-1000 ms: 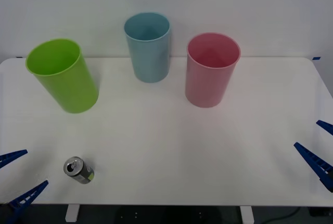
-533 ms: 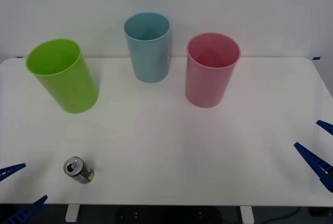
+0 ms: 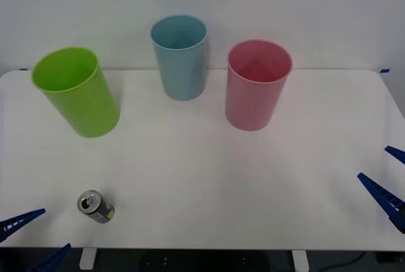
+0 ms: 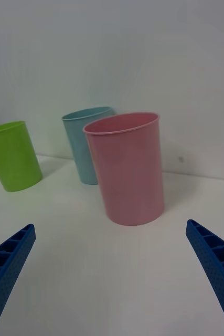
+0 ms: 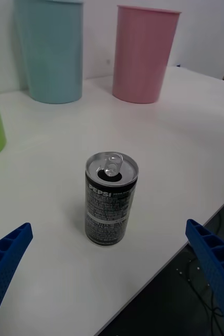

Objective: Grasp the object on the table and drop it into the matching bin: aluminum can to the light blue bin, PET bottle to the pink bin.

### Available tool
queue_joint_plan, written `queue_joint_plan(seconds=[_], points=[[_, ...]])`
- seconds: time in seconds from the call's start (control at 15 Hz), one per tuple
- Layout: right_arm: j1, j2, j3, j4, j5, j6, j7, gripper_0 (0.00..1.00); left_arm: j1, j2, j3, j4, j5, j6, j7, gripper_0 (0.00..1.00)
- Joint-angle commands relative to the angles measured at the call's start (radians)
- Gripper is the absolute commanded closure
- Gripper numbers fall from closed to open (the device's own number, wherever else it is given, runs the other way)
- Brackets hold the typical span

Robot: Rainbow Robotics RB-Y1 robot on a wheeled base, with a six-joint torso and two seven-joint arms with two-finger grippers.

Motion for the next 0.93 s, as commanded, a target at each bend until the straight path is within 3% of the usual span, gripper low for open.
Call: queue_joint_plan(seconds=[0.07,0.4,0.93], points=[[0.000,0.000,0.000,0.000,0.000,0.000,0.000,0.00,-0.020,-0.014,-0.008,0.029,0.003,0.006,-0.025,0.00],[0.000,0.000,0.000,0.000,0.000,0.000,0.000,0.00,-0.107,-0.025,-0.074,0.168,0.018,0.012,-0.159,0.00],[0.000,0.000,0.000,0.000,0.000,0.000,0.000,0.00,-0.170,-0.113,-0.092,0.225,0.001,0.035,-0.186,0.00]])
